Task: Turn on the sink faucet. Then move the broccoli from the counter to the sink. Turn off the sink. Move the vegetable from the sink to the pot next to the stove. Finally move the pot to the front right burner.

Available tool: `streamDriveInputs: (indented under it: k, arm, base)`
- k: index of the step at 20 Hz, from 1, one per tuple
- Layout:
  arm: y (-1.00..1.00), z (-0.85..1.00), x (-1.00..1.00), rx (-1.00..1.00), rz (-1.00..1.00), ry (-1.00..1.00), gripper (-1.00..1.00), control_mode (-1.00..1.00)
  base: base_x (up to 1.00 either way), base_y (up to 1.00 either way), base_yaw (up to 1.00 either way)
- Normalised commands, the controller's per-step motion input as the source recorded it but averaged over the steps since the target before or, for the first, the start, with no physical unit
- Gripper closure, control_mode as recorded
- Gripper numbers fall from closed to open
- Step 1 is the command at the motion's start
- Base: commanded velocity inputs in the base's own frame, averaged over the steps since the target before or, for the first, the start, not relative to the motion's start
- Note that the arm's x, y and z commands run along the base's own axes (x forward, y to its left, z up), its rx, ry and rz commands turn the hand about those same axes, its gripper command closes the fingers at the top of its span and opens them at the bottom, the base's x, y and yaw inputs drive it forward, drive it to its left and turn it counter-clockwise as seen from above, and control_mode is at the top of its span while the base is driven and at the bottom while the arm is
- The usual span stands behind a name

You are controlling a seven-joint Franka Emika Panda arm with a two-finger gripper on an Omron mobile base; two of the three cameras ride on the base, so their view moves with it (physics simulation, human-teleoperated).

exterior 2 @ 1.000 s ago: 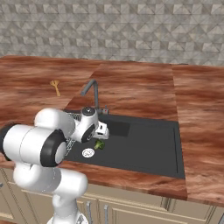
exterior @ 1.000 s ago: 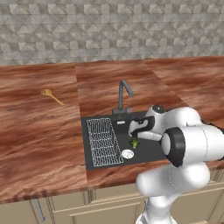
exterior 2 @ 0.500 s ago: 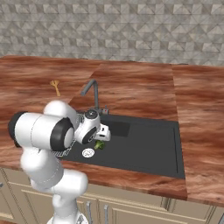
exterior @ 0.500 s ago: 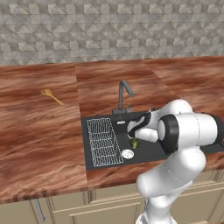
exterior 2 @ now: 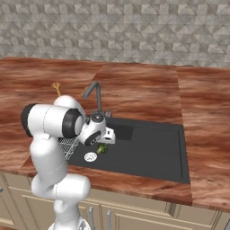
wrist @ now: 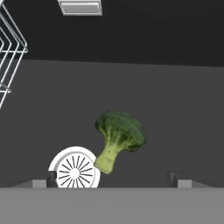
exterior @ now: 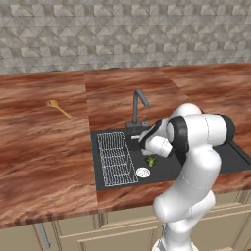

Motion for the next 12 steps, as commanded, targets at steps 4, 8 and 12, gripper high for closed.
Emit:
streamDriveInputs:
  k: [4, 8, 12]
  arm:
    - [-0.05, -0.22, 0.1, 0.0, 0.02, 0.0, -1.0, -1.0]
    - [-0.08, -0.17, 0.0, 0.0, 0.01, 0.0, -1.0, -1.0]
    - [-0.01, -0.14, 0.05, 0.0, 0.01, 0.0, -1.0, -1.0]
  base:
    - [0.0, 0.0, 0.0]
    - [0.0, 0.0, 0.0]
    - [0.0, 0.0, 0.0]
